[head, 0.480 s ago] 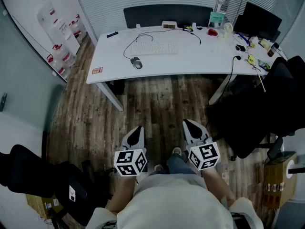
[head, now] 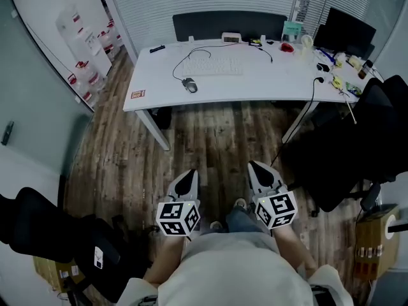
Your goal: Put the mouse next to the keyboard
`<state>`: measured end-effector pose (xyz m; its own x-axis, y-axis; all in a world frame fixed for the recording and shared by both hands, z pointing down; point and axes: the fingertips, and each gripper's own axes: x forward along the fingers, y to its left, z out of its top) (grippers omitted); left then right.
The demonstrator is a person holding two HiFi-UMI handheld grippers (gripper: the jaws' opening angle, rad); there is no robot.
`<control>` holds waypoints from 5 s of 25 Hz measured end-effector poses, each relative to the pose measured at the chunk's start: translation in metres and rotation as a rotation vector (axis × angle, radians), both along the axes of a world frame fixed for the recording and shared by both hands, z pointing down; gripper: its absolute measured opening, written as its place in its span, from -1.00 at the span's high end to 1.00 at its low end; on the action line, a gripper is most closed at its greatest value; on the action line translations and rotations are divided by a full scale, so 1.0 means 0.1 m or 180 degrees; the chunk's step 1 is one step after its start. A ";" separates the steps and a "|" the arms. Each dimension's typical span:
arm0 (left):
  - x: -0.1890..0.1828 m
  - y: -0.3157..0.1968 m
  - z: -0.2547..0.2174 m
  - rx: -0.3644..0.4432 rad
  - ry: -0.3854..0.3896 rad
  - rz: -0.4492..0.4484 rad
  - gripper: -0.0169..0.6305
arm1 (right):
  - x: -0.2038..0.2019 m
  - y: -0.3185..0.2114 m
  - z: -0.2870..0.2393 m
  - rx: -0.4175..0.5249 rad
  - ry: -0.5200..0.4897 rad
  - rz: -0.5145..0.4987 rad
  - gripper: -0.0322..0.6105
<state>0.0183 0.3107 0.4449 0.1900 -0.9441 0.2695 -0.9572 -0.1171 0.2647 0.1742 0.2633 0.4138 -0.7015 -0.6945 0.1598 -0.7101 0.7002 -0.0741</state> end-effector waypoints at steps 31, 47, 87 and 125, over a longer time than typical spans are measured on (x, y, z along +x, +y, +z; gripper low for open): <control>-0.52 -1.67 0.03 -0.0001 -0.0014 0.0013 0.12 | -0.70 -1.88 0.04 -0.0093 -0.0003 -0.0372 -0.08; -0.71 -2.83 0.01 0.0014 0.0134 -0.0318 0.12 | -0.90 -3.12 0.16 -0.0166 0.0058 -0.0630 -0.08; -2.62 -4.09 0.41 -0.0266 0.0175 -0.0502 0.12 | -3.34 -4.20 1.85 -0.0859 0.1070 -0.1198 -0.11; -2.57 -4.53 0.46 -0.0291 0.0232 -0.0132 0.12 | -3.01 -4.84 1.60 -0.0708 0.1304 -0.0664 0.00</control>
